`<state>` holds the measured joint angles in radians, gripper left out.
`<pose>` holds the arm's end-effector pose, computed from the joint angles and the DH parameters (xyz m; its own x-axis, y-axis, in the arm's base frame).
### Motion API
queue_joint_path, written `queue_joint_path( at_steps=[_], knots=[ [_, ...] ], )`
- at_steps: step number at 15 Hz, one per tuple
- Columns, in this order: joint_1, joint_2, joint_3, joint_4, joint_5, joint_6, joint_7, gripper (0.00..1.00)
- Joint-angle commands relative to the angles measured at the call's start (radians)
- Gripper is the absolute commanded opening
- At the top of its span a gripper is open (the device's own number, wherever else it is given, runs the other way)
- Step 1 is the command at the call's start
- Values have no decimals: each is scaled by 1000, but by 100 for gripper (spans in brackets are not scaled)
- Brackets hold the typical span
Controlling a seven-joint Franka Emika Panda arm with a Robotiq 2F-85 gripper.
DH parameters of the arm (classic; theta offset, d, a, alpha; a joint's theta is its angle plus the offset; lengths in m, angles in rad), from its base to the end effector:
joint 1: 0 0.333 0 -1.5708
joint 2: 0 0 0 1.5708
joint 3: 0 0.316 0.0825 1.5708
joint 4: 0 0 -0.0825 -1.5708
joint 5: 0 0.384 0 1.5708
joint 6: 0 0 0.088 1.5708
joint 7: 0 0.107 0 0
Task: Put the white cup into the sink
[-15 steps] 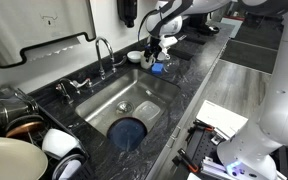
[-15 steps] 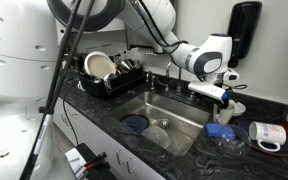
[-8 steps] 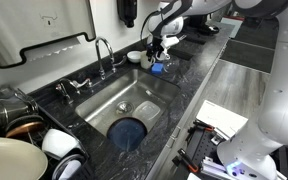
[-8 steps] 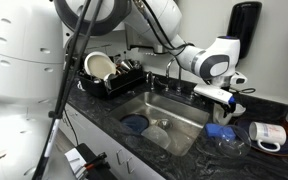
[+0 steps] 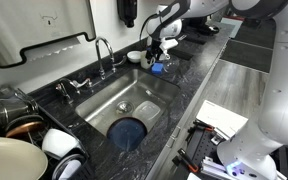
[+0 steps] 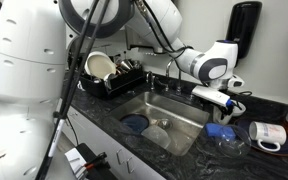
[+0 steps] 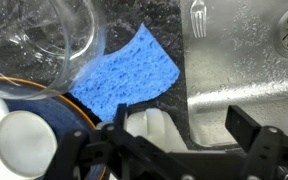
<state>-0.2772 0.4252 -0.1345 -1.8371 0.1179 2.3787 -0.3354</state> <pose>0.6023 -0.2545 0.3117 0.9823 -0.1395 0.1252 -0.1413 -0.9899 0.0057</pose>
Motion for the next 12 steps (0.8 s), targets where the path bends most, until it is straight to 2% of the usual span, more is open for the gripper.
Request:
queue_joint_path(
  at_steps=[1, 12],
  knots=[
    [-9, 37, 7, 20, -15, 4, 16, 100],
    [-13, 32, 9, 1, -15, 14, 17, 100]
  ],
)
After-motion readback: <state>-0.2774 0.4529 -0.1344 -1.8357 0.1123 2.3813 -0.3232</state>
